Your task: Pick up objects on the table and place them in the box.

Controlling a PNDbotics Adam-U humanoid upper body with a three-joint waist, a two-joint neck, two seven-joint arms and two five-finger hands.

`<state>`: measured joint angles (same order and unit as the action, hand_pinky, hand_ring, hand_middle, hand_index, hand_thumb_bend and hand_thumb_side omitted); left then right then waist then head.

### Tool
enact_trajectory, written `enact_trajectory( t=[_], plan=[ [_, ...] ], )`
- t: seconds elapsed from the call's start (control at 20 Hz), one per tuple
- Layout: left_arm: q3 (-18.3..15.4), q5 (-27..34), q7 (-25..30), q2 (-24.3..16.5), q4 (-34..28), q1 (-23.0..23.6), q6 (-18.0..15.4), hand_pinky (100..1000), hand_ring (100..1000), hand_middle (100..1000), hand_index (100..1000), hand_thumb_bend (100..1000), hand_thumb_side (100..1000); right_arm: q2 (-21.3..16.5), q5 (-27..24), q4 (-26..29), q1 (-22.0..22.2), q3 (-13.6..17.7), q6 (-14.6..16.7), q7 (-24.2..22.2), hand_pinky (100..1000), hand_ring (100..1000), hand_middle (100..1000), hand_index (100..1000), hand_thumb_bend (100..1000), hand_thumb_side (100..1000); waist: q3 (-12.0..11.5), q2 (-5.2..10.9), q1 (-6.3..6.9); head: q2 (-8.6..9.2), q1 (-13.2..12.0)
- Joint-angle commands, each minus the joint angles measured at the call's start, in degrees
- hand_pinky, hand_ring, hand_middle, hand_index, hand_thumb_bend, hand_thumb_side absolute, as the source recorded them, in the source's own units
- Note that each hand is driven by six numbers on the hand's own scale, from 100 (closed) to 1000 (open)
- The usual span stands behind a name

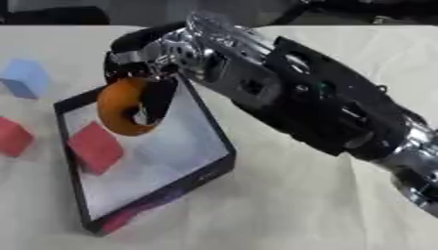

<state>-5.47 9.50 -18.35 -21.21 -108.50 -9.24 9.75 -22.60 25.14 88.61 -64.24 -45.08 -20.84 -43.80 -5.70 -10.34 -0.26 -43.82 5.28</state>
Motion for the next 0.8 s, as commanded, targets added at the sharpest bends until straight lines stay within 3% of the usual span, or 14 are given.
enact_trajectory(
  t=[0.05,0.25,0.4,0.45,0.5,0.55,0.6,0.8],
  plan=[
    [-0.3,0.0,0.2,-1.2,-1.1,-0.8,0.0,911,851,851,894,534,776,1.0,1.1,-3.2,0.4,0.6,1.4,0.9,800,668,549,670,134,100,-0.2,0.60,0.54,-0.30,0.1],
    [-0.3,0.0,0.2,-1.1,-1.1,-0.9,0.0,911,851,851,894,533,777,2.6,2.3,-6.7,2.7,0.2,3.7,1.9,803,695,577,698,178,100,-0.5,0.20,0.58,-0.30,0.1],
    [-0.3,0.0,0.2,-1.0,-1.1,-0.9,0.1,912,851,851,894,532,778,3.1,3.2,-8.1,3.1,0.0,5.3,1.9,819,753,643,760,287,100,-0.6,0.11,0.50,-0.30,0.2],
    [-0.3,0.0,0.2,-1.0,-1.1,-0.9,0.1,912,851,852,894,523,779,3.1,3.4,-8.4,3.1,0.0,5.8,1.5,828,774,674,787,333,120,-0.6,0.10,0.48,-0.30,0.2],
    [-0.3,0.0,0.2,-1.0,-1.1,-0.9,0.1,912,851,852,894,532,779,3.1,3.7,-8.7,3.1,0.0,6.4,1.0,841,808,718,830,399,201,-0.6,0.10,0.46,-0.30,0.2],
    [-0.3,0.0,0.2,-1.0,-1.0,-0.8,0.1,912,851,852,894,532,779,3.1,4.0,-8.9,3.1,0.1,6.9,0.7,844,813,725,836,408,214,-0.6,0.10,0.45,-0.30,0.2],
    [-0.3,0.0,0.3,-1.0,-1.0,-0.8,0.1,912,850,852,894,532,779,3.1,4.4,-9.1,3.0,0.3,7.4,0.4,865,849,767,874,457,295,-0.6,0.12,0.44,-0.30,0.2],
    [-0.3,0.0,0.3,-0.9,-1.0,-0.7,0.1,913,850,852,895,531,779,2.6,6.1,-9.2,2.4,1.1,8.1,0.4,901,902,832,907,497,352,-0.4,0.23,0.44,-0.30,0.0]
  ],
)
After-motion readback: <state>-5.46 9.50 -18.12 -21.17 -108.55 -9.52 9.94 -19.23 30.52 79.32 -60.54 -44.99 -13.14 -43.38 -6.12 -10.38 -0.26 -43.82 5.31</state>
